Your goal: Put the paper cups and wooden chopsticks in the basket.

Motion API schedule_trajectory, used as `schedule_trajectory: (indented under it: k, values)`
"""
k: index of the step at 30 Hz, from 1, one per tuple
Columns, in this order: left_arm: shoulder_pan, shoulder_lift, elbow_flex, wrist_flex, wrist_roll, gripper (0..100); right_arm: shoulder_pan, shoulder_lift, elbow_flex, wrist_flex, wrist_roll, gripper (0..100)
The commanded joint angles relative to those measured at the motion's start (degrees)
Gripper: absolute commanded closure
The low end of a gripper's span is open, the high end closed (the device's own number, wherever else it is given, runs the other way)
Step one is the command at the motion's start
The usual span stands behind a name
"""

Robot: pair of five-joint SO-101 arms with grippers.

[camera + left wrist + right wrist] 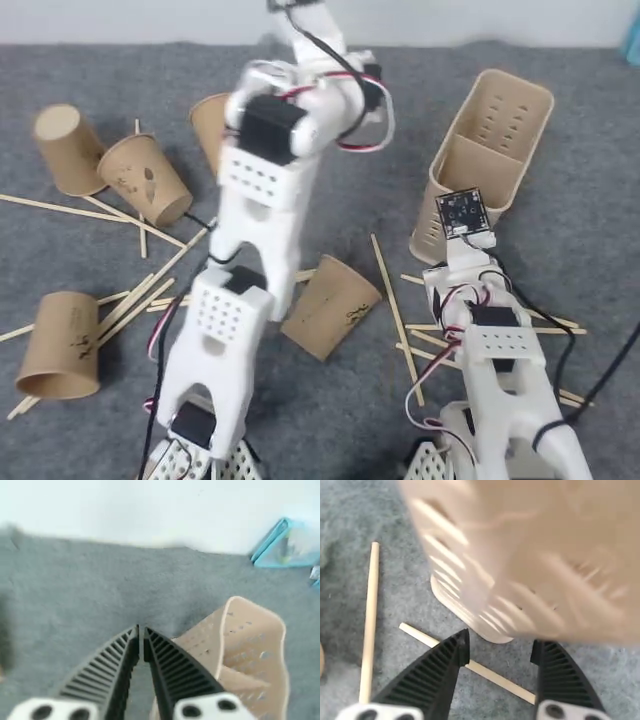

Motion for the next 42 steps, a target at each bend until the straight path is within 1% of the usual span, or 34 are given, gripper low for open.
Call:
schedule_trajectory:
  k: [1,4,9,11,14,17,21,24,28,30,31,33,34,37,40,42]
  values:
    - [-1.8,-8.7,5.3,2.0,-6.3,99,0.1,-0.7,-2.3,0.2,2.3,77.8]
    - [-2.6,-15.6,18.6,2.0,-8.9,99,0.0,-0.8,-2.7,2.0,2.5,77.8]
    - [-4.7,-30.1,48.1,1.3,-18.5,99,0.0,-2.4,-2.7,4.3,2.6,77.8]
    - [-6.2,-35.8,59.4,-1.3,-21.2,99,-0.1,-5.5,-2.3,6.5,2.7,77.8]
    - [-9.8,-45.1,76.6,-7.7,-22.5,99,-3.0,-11.0,0.9,7.6,4.0,77.8]
    - [-12.9,-56.0,96.8,-17.6,-24.8,99,-5.2,-18.1,4.7,9.2,7.4,77.9]
    - [-16.4,-72.6,123.0,-31.0,-26.5,99,-5.1,-29.9,7.4,16.1,7.0,77.9]
    - [-19.4,-84.5,137.6,-36.7,-26.6,99,-5.1,-39.6,7.6,23.7,7.0,77.9]
    - [-24.1,-96.4,147.8,-37.9,-26.7,99,-5.1,-52.5,6.9,33.0,7.6,77.9]
    - [-26.4,-100.9,152.0,-37.7,-26.7,99,-5.1,-58.0,4.1,39.4,7.6,77.9]
    - [-27.6,-102.7,154.3,-37.6,-26.7,99,-5.1,-60.4,2.6,42.1,8.4,77.9]
    - [-30.2,-105.5,158.4,-38.0,-26.8,99,-3.4,-63.1,1.7,43.6,12.1,77.9]
    - [-31.7,-107.0,160.0,-38.2,-27.2,99,-1.7,-63.3,1.7,43.6,14.3,77.9]
    - [-35.3,-109.7,164.8,-40.9,-32.0,99,4.3,-62.0,-0.3,43.4,20.9,77.9]
    - [-36.0,-111.8,171.2,-44.4,-32.9,99,8.7,-59.3,-7.2,45.8,23.6,77.9]
    - [-35.7,-113.2,172.9,-45.5,-32.8,99,9.9,-56.0,-13.5,47.6,25.1,77.9]
